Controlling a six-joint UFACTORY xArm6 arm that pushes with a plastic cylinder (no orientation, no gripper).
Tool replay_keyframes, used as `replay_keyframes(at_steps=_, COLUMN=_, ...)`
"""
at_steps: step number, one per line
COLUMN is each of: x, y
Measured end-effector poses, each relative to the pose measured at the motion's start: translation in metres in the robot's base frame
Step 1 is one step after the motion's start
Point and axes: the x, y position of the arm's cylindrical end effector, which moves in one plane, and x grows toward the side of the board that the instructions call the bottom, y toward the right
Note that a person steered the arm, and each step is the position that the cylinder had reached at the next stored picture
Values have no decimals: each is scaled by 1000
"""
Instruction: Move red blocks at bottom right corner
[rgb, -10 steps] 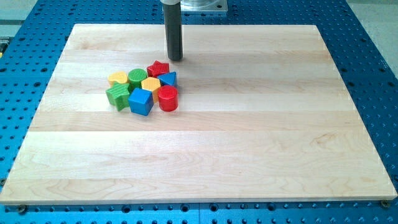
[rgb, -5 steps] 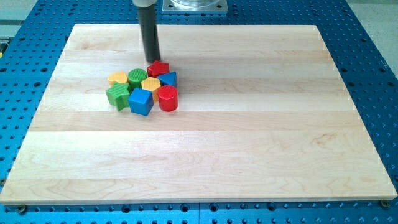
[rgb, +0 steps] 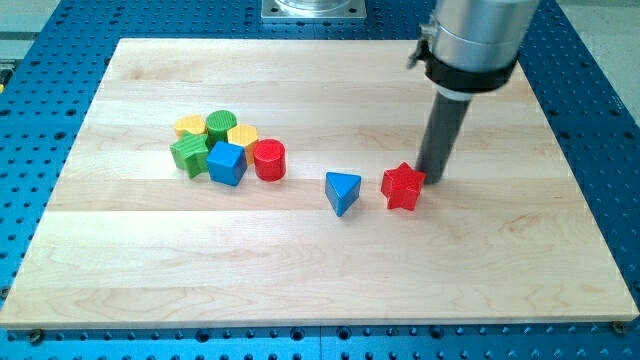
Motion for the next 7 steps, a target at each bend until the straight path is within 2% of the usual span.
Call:
replay_keyframes(at_steps=1, x=-6, y=-36)
replay_keyframes(at_steps=2, x=30, y=-64)
replay_keyframes(at_steps=4, x=98, y=18)
replay_keyframes(at_steps=7, x=66, y=48)
